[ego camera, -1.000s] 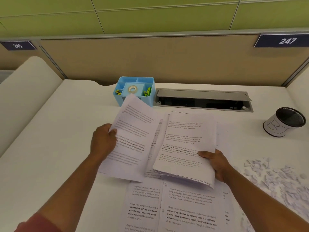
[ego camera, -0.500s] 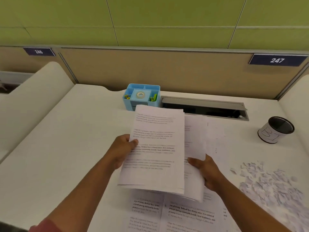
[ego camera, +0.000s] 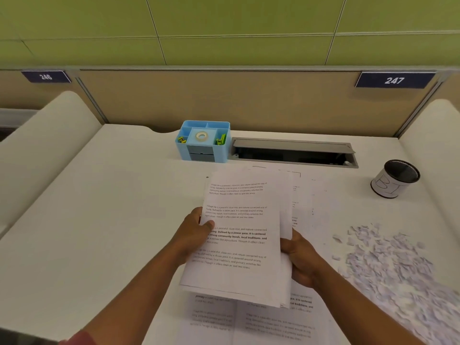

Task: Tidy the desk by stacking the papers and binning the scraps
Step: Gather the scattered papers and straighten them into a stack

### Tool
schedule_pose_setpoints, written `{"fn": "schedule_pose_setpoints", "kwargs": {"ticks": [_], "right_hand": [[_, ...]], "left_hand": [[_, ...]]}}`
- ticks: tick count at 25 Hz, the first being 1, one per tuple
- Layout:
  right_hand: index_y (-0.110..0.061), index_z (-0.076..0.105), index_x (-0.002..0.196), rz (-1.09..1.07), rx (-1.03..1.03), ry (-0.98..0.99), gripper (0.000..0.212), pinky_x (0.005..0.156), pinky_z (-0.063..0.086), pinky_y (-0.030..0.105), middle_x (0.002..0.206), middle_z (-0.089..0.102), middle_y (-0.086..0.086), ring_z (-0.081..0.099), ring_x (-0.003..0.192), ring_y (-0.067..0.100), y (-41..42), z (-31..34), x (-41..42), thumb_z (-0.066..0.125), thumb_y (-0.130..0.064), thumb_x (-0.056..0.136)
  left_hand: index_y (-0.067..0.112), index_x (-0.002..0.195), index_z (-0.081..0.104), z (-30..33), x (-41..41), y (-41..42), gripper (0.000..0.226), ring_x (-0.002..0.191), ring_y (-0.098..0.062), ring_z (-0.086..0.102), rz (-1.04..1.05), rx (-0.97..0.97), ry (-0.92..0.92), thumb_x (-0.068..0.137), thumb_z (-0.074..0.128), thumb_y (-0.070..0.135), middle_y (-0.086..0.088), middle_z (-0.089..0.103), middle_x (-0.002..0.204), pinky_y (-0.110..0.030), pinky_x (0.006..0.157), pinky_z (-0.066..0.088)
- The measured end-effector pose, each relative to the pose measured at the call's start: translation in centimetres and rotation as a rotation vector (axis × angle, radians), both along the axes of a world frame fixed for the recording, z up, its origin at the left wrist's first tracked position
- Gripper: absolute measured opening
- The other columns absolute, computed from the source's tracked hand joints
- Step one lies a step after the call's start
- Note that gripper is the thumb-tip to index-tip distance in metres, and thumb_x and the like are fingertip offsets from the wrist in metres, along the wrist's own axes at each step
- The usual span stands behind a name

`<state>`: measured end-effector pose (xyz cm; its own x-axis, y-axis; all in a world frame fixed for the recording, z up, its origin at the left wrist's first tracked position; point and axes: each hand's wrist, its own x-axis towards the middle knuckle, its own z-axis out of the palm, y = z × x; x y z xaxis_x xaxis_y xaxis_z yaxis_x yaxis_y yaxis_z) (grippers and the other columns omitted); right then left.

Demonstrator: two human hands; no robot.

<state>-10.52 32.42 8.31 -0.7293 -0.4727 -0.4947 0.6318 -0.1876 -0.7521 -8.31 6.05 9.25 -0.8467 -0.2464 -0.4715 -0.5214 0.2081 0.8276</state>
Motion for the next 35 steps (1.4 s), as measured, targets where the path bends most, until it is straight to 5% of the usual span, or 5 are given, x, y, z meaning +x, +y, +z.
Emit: {"fn": "schedule_pose_setpoints", "kwargs": {"ticks": [13, 21, 24, 28, 35], "right_hand": [[-0.011, 0.061, 0.133, 0.073, -0.029, -0.065, 0.047, 0.078, 0.061, 0.05, 0.12, 0.07, 0.023, 0.071, 0.101, 0.041, 1.3, 1.4, 0.3, 0.057, 0.003, 0.088], [-0.014, 0.058, 0.141, -0.143, -0.568, -0.31, 0.088, 0.105, 0.041, 0.06, 0.144, 0.055, 0.02, 0.054, 0.127, 0.042, 1.4, 0.1, 1.7, 0.086, -0.051, 0.066], [-0.013, 0.061, 0.137, -0.188, -0.498, -0.278, 0.076, 0.105, 0.044, 0.062, 0.136, 0.063, 0.019, 0.06, 0.123, 0.039, -1.0, -0.3, 4.0, 0.09, -0.03, 0.068], [-0.019, 0.059, 0.131, -0.322, -0.251, -0.141, 0.051, 0.098, 0.05, 0.064, 0.125, 0.071, 0.012, 0.067, 0.116, 0.036, -4.3, -0.3, 4.5, 0.06, 0.011, 0.089], [-0.016, 0.061, 0.123, -0.286, -0.019, 0.077, 0.046, 0.086, 0.058, 0.054, 0.12, 0.072, 0.012, 0.069, 0.11, 0.033, -0.3, -1.1, 0.7, 0.061, 0.012, 0.087]], "left_hand": [[0.01, 0.141, 0.052, -0.5, 2.5, -0.8, 0.041, 0.126, -0.042, 0.06, -0.016, 0.779, -0.164, 0.1, 0.051, 0.004, -0.019, 0.062, 0.138, -0.057, 0.102, 0.051], [0.012, 0.131, 0.061, -1.5, 1.9, 1.5, 0.033, 0.107, -0.03, 0.072, 0.336, 0.653, 0.156, 0.103, 0.049, -0.001, -0.011, 0.071, 0.125, -0.042, 0.077, 0.063], [0.015, 0.129, 0.061, -1.5, 1.6, 2.7, 0.032, 0.105, -0.027, 0.073, 0.468, 0.604, 0.249, 0.103, 0.05, 0.0, -0.006, 0.074, 0.12, -0.043, 0.079, 0.062], [0.015, 0.129, 0.058, -1.6, 1.7, 4.5, 0.029, 0.105, -0.026, 0.073, 0.52, 0.582, 0.296, 0.103, 0.052, 0.003, -0.004, 0.074, 0.119, -0.047, 0.083, 0.06], [0.012, 0.108, 0.065, -2.1, 1.7, 0.3, 0.02, 0.086, -0.022, 0.072, 0.531, 0.628, 0.264, 0.092, 0.065, -0.001, -0.013, 0.074, 0.113, -0.032, 0.07, 0.059]]}}
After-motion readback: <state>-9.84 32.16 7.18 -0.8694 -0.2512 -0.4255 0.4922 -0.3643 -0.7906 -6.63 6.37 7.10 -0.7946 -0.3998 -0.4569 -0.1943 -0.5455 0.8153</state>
